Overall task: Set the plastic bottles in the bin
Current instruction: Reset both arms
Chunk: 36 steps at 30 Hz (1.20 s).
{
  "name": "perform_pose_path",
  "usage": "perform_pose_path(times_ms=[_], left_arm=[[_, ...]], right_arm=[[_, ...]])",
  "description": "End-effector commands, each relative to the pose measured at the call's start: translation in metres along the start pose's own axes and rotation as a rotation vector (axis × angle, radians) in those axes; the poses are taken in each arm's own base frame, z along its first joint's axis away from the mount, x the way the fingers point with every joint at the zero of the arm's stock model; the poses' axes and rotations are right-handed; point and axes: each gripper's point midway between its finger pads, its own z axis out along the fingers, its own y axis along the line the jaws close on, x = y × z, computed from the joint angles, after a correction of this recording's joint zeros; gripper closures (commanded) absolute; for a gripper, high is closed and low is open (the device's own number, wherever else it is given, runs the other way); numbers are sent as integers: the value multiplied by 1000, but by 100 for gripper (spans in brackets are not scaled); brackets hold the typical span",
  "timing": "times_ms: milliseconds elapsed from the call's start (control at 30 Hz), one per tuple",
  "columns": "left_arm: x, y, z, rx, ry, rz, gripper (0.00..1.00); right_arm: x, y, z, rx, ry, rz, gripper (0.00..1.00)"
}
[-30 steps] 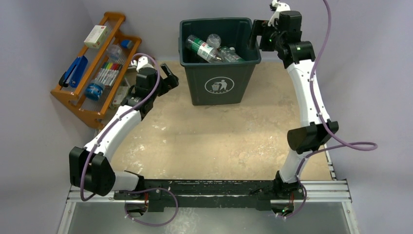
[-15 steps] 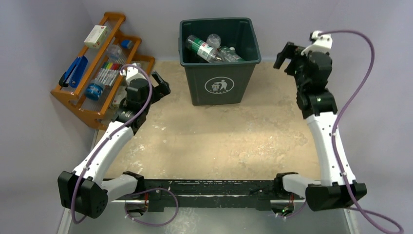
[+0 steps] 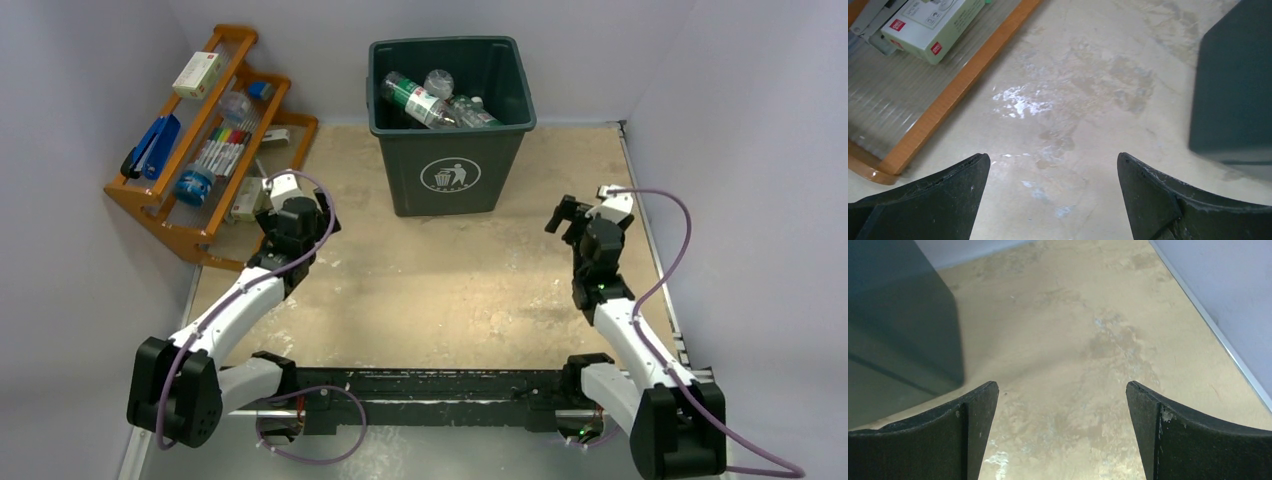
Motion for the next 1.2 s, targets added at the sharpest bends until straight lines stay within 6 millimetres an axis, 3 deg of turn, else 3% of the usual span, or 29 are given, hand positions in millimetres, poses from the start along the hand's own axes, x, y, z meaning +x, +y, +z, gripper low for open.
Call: perform_pose_path(times_ms=[0, 200, 333, 433, 667, 967, 1167], left_arm=[[-9, 15, 7, -21, -139, 80, 1], [4, 45, 8, -105, -238, 110, 1], [9, 60, 20, -191, -243, 144, 1], [14, 68, 31, -224, -246, 162, 1], [33, 75, 46, -200, -259, 213, 1], [23, 82, 79, -175, -237, 160, 1], [18, 77, 89, -86, -256, 139, 1]], right_arm=[[-28, -19, -2, 83, -232, 74, 0], [-19, -36, 4, 151, -301, 57, 0], [7, -45, 22, 208, -258, 51, 0], [13, -50, 34, 243, -244, 38, 0], [3, -64, 47, 275, -282, 58, 0], [1, -84, 53, 326, -347, 17, 0], [1, -83, 58, 320, -332, 1, 0]])
